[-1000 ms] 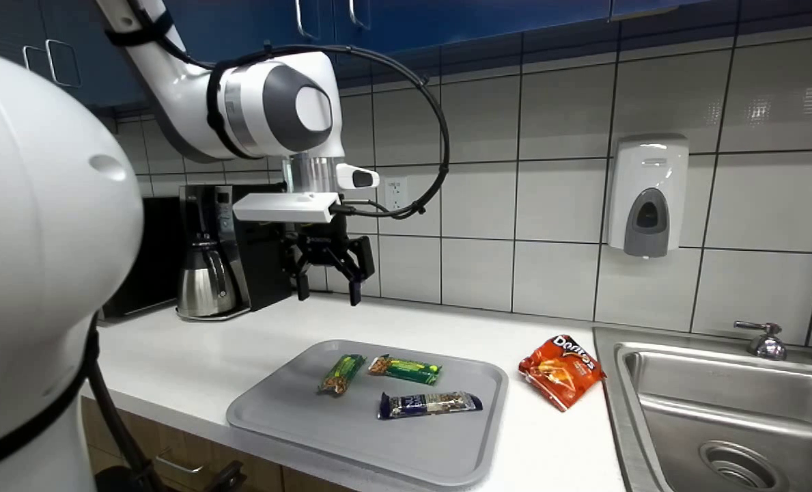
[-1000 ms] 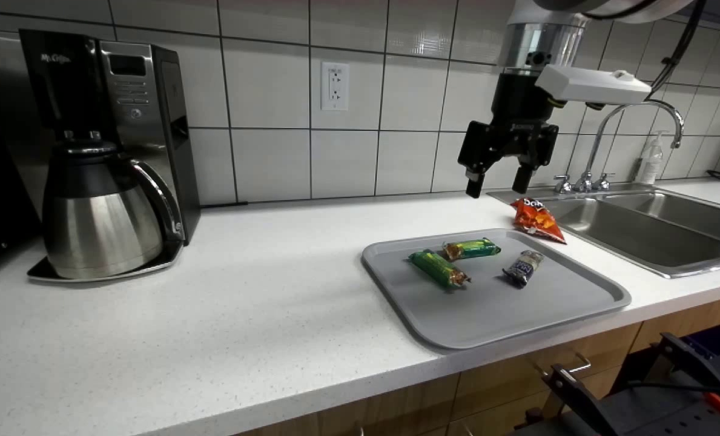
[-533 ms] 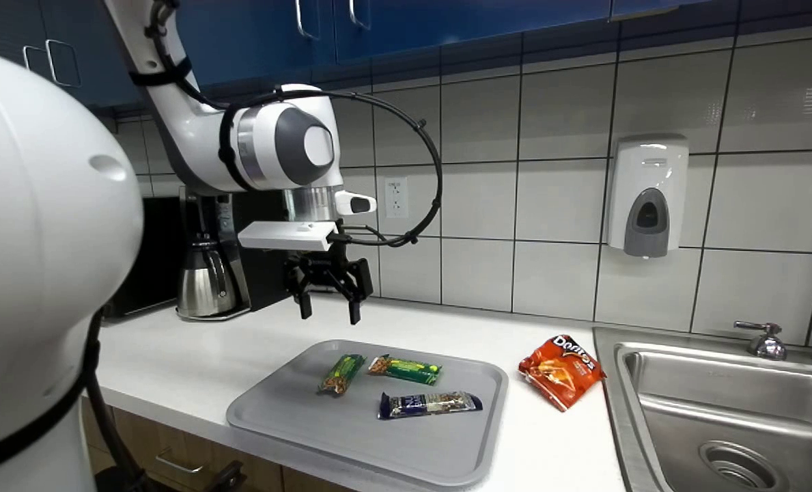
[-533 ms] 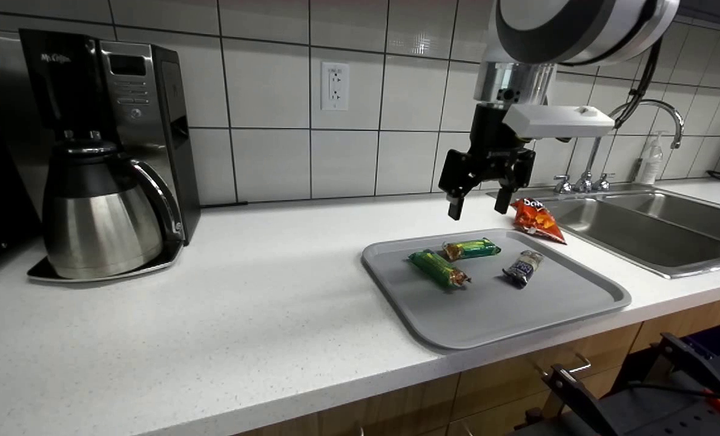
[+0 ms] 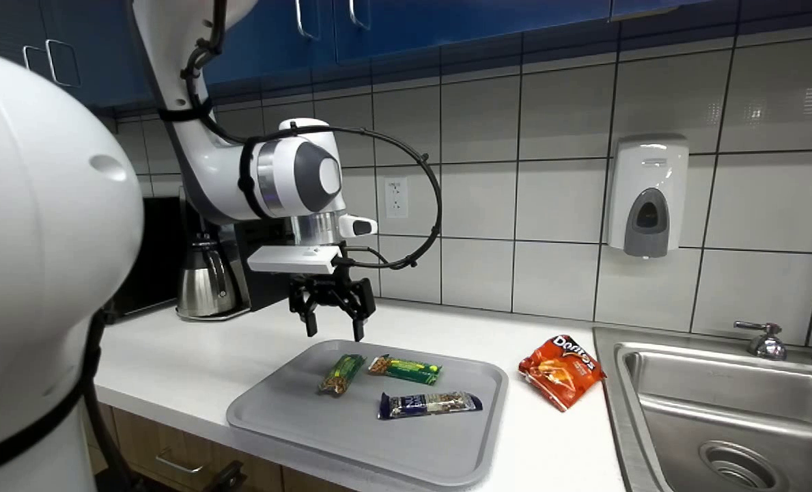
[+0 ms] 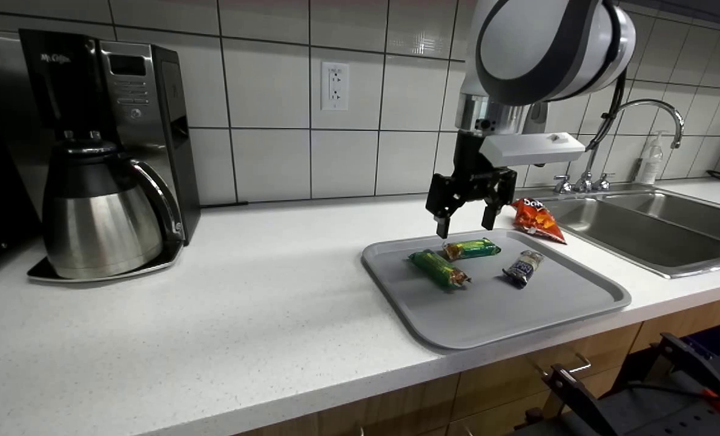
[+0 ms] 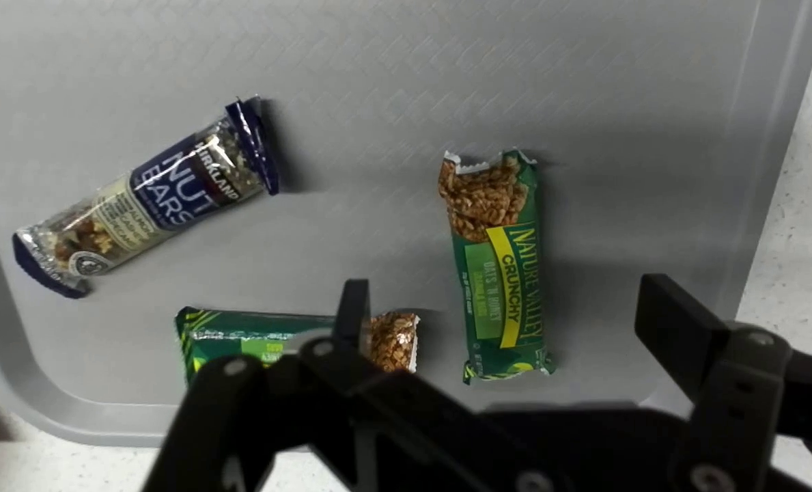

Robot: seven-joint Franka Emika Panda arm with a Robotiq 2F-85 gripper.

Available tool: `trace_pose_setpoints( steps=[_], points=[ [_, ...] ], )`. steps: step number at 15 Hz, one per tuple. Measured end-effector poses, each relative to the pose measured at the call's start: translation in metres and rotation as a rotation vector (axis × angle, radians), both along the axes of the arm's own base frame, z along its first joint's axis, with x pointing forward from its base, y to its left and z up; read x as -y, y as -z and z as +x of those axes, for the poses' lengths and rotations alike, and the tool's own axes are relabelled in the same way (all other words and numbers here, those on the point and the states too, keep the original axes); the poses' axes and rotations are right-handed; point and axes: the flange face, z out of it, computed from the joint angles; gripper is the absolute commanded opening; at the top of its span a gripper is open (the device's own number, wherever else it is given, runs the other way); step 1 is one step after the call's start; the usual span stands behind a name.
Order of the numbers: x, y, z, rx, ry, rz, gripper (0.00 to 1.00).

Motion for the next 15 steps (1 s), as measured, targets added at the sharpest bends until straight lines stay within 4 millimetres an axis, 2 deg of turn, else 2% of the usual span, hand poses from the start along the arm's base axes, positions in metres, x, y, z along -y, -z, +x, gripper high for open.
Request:
trace_pose_setpoints(
  steps=[15],
  points=[
    [-0.018, 0.053, 0.025, -0.049, 0.020, -0.035, 1.00]
  ],
)
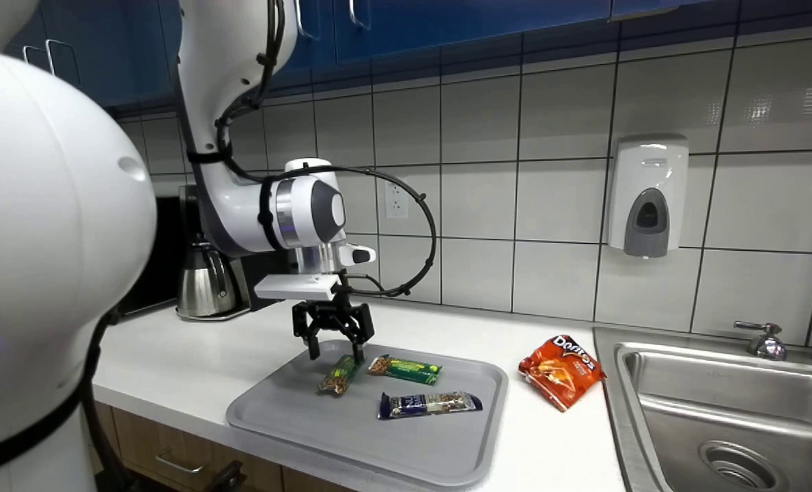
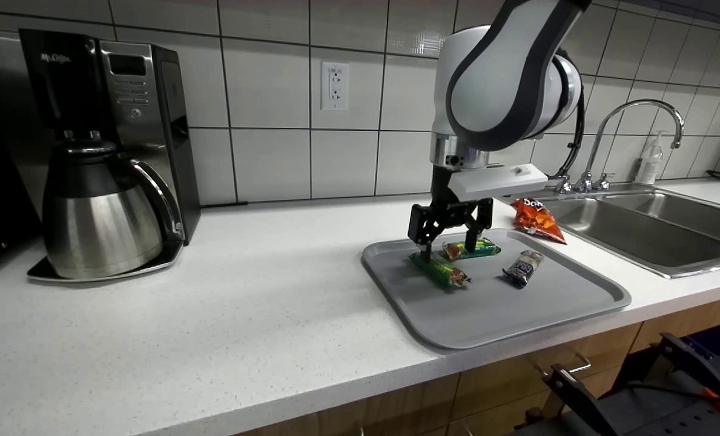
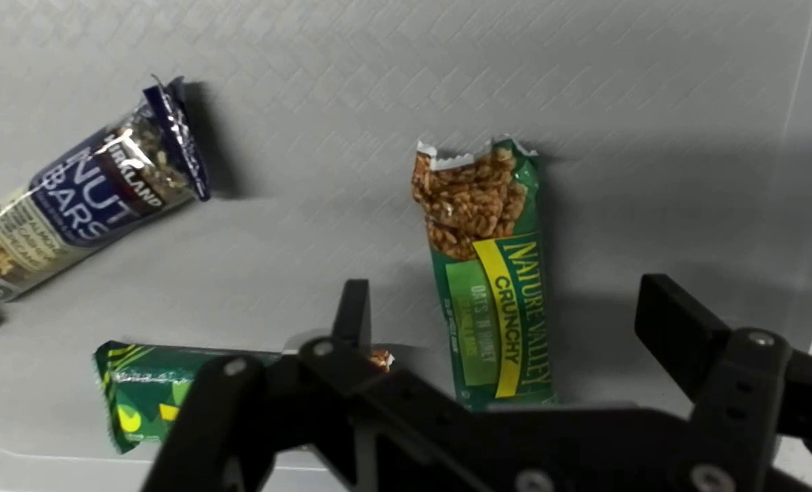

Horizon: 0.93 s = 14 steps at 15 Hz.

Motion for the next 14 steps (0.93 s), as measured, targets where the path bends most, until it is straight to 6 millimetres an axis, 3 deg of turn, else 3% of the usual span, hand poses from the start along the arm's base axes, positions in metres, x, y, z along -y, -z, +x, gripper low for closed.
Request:
trace_pose_setpoints(
  steps=[8, 9, 11, 14],
  points=[
    [-0.003, 0.023, 0.012, -0.023, 0.017, -0.018, 1.00],
    [-0.003, 0.025, 0.013, -0.025, 0.019, -0.020, 0.75],
    [-0.004, 0.029, 0.015, -0.028, 0.021, -0.022, 0.68],
    [-0.006, 0.034, 0.018, -0.028, 0.025, -0.022, 0.42]
  ],
)
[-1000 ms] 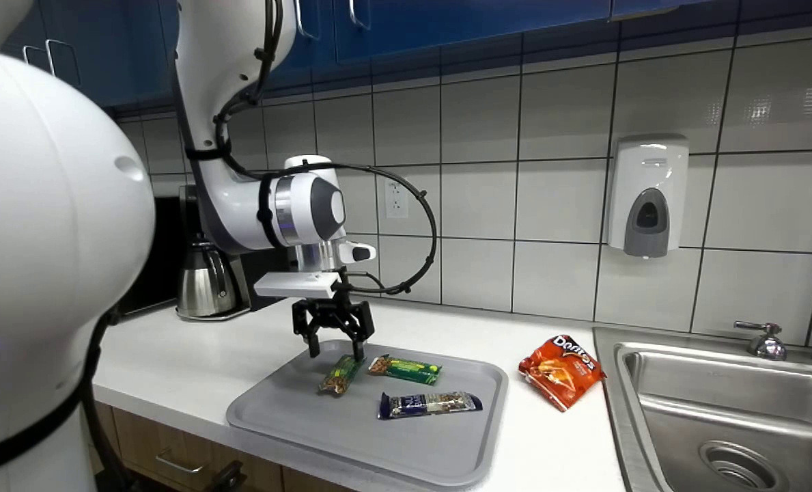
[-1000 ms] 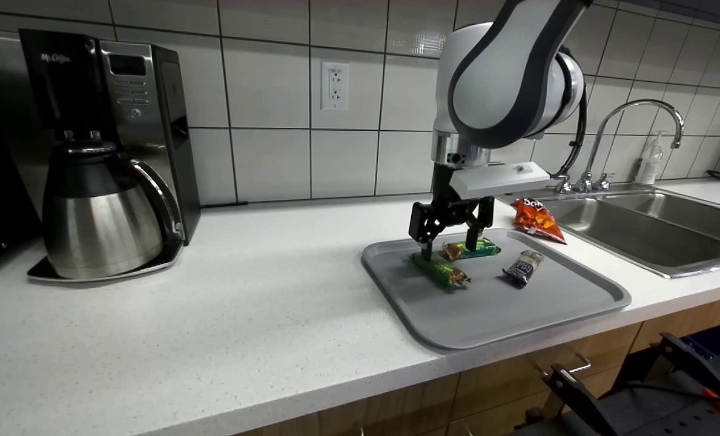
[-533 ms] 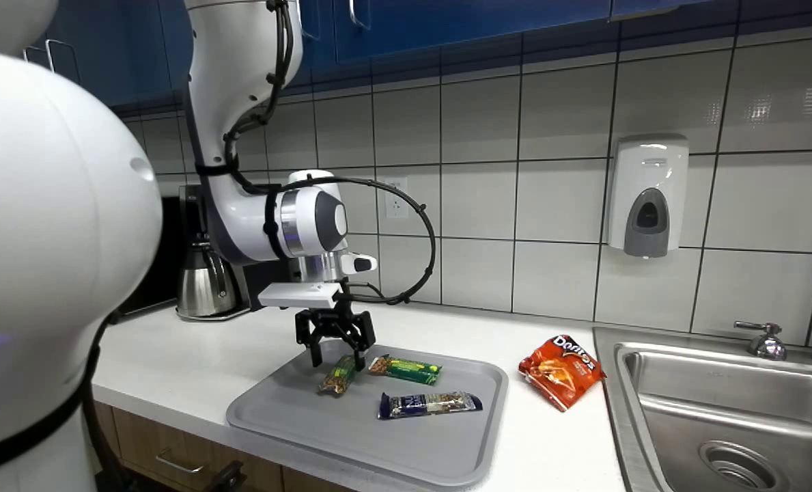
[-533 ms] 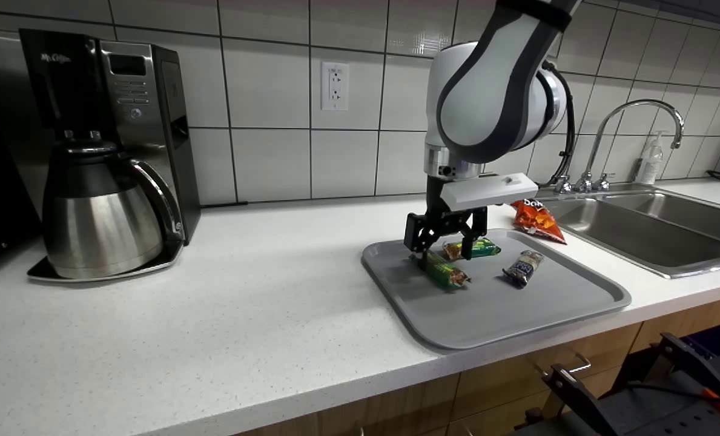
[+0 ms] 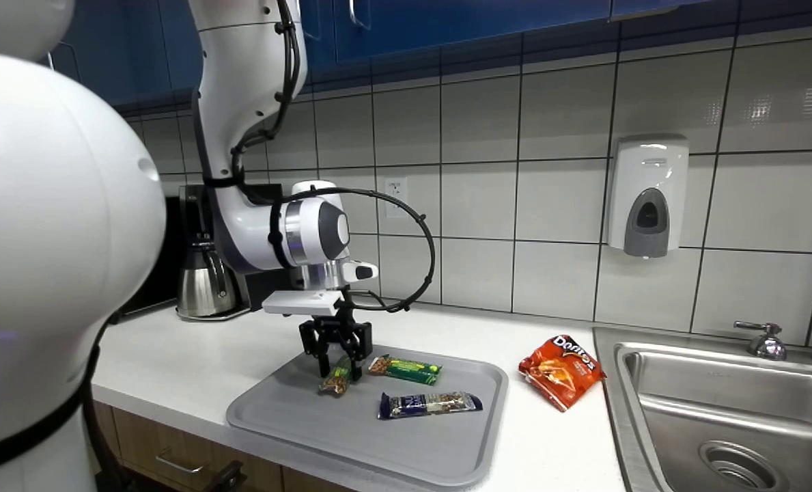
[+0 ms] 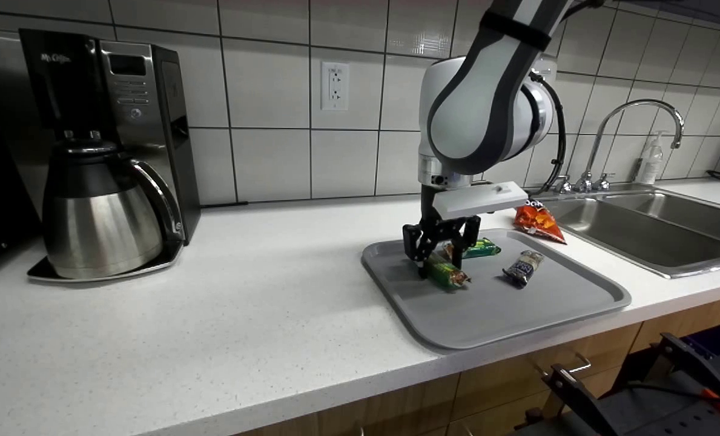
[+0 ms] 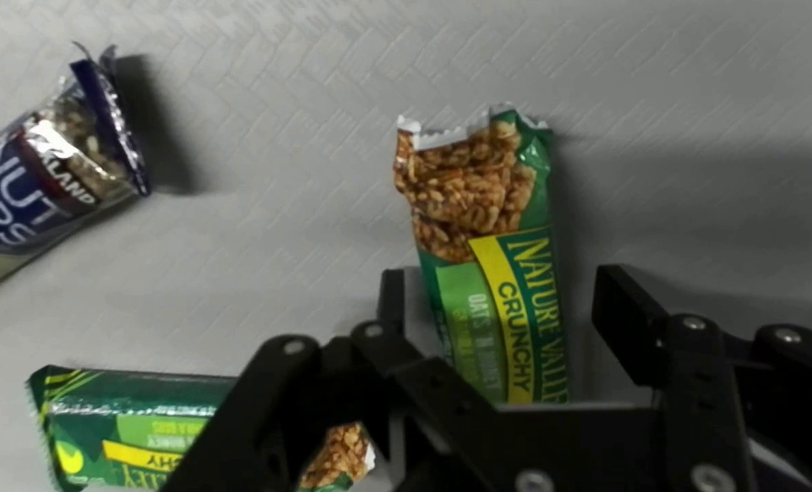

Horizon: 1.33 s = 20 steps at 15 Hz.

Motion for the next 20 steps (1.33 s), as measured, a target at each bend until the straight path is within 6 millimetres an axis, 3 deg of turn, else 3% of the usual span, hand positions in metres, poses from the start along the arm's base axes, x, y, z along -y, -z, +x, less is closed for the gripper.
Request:
trace_pose_setpoints(
  steps=[4, 11, 20],
  points=[
    [-0.004, 0.000, 0.003, 0.009, -0.004, 0.002, 0.15],
    [-0.002, -0.006, 0.008, 0.028, 0.004, 0.002, 0.14],
    [0.001, -0.046, 0.008, 0.095, 0.012, 0.020, 0.14]
  ],
)
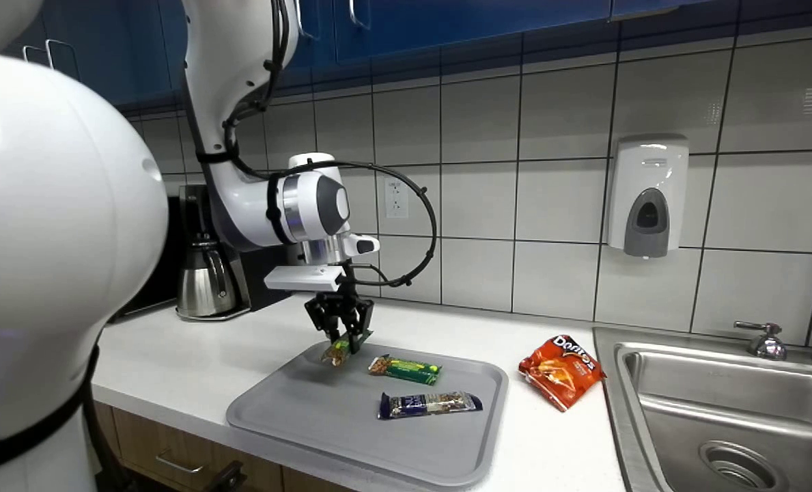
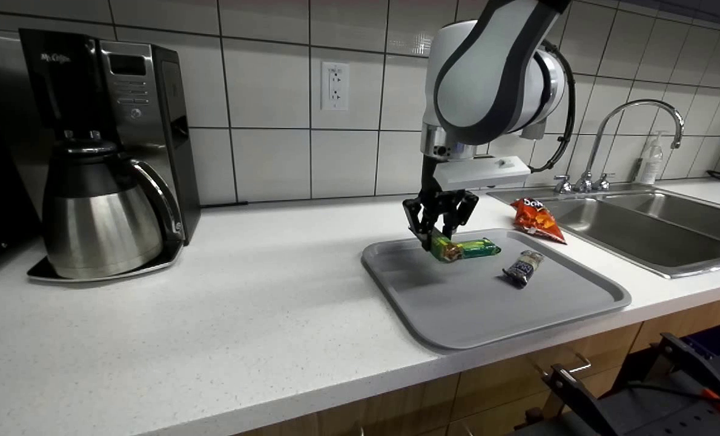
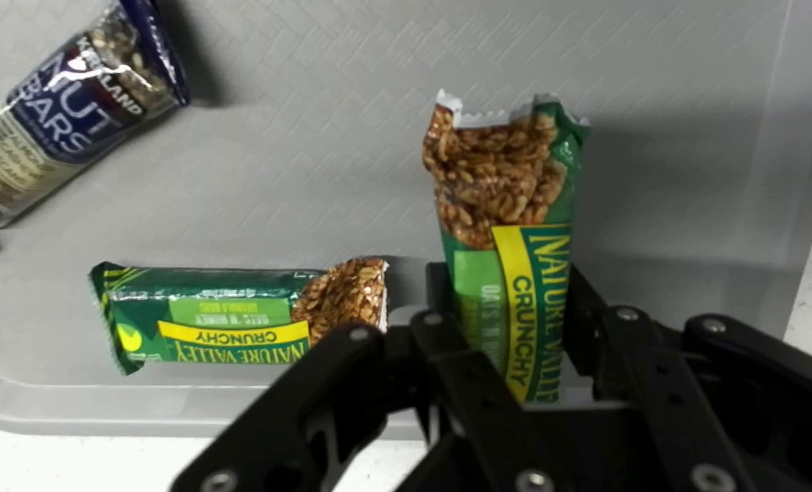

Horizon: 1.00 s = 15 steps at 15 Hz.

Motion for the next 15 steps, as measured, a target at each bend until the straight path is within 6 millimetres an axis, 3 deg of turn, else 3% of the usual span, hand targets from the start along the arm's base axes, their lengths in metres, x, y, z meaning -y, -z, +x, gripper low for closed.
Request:
trace_pose_setpoints(
  steps=[7, 15],
  points=[
    [-0.019, -0.023, -0.011, 0.033, -0.041, 0.019, 0.14],
    [-0.068, -0.030, -0.023, 0.043, -0.143, 0.037, 0.14]
  ],
)
